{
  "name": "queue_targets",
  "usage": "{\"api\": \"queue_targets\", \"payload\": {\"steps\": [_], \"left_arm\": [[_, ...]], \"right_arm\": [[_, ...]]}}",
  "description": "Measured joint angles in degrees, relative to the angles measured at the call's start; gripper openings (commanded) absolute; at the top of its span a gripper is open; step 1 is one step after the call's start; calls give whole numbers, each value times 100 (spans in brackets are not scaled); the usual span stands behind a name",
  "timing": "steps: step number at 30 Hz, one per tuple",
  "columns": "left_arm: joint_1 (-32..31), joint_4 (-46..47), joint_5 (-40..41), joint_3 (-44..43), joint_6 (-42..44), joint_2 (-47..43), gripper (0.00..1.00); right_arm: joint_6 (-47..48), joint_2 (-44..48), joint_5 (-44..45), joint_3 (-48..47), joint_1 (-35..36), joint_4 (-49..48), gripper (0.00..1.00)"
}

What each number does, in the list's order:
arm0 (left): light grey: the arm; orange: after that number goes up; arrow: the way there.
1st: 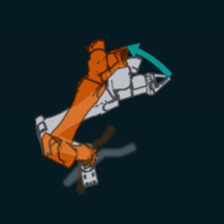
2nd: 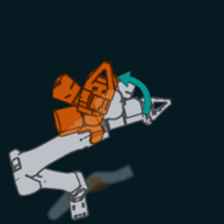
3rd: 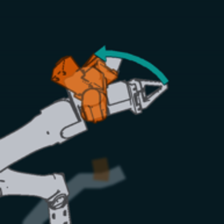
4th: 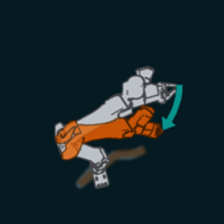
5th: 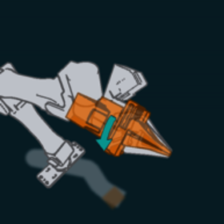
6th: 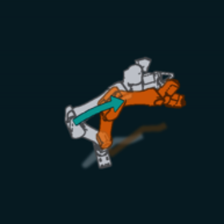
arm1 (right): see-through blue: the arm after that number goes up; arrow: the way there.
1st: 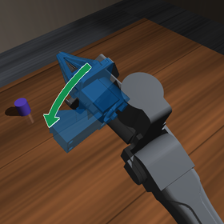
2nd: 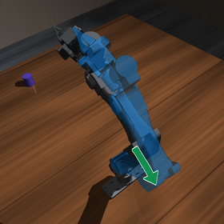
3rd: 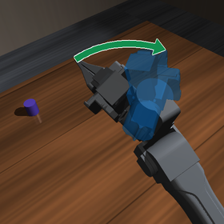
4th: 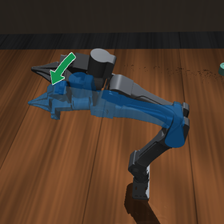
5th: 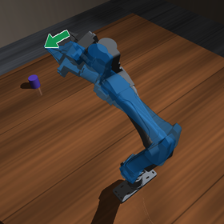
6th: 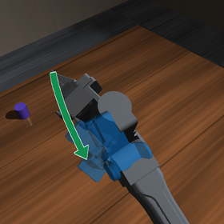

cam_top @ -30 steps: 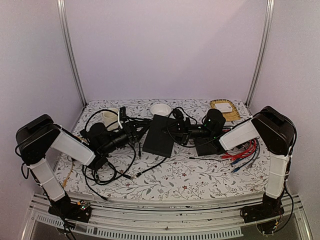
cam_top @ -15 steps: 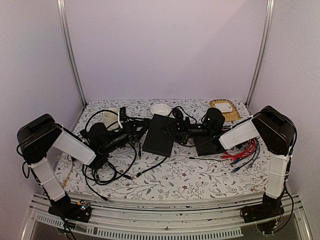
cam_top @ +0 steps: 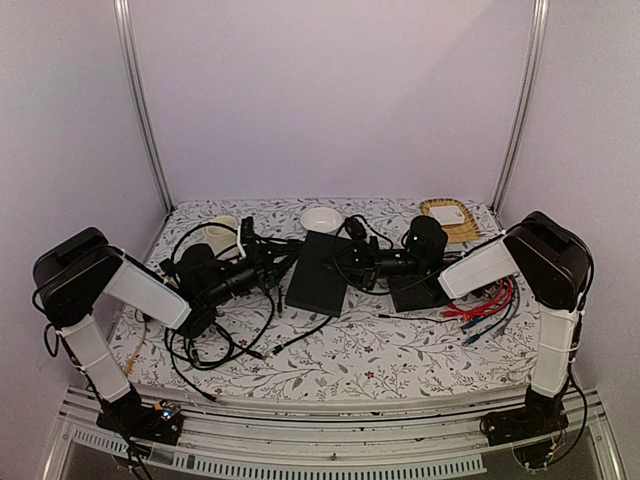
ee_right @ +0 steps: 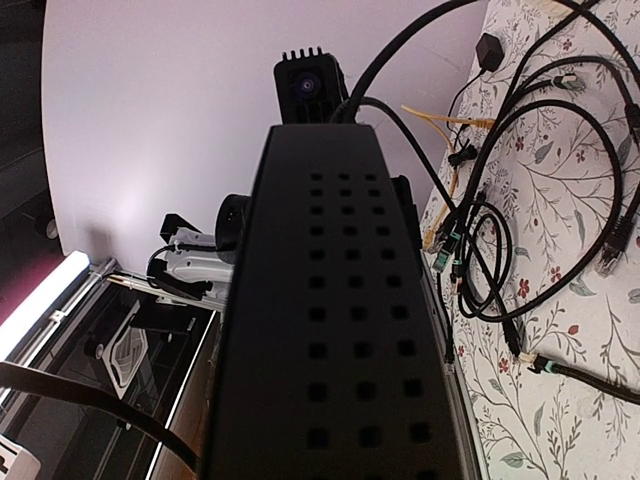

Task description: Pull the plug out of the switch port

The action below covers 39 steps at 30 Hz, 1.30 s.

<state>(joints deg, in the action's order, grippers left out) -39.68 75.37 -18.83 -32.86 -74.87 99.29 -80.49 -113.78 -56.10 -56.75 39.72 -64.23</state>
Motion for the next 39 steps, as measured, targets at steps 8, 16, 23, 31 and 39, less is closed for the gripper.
{"api": "queue_targets", "payload": {"steps": [8,16,23,31,39], "left_arm": [[4,-66,-33,0,-133,-39,15],[22,-63,-103,-15,-319,-39,10],[22,-63,-103,-20,-411,-39,7],[2,-120,-52,-20,-503,-98,5],[-31,-129,61,-20,-614,-105,0]], "right_arm": [[83,0,-17,0,-2,20,2],[251,0,-22,0,-4,59,2],[409,0,-22,0,-9,83,2],[501,0,-20,0,-9,79,2],[544,0,-11,0,-9,79,2]]}}
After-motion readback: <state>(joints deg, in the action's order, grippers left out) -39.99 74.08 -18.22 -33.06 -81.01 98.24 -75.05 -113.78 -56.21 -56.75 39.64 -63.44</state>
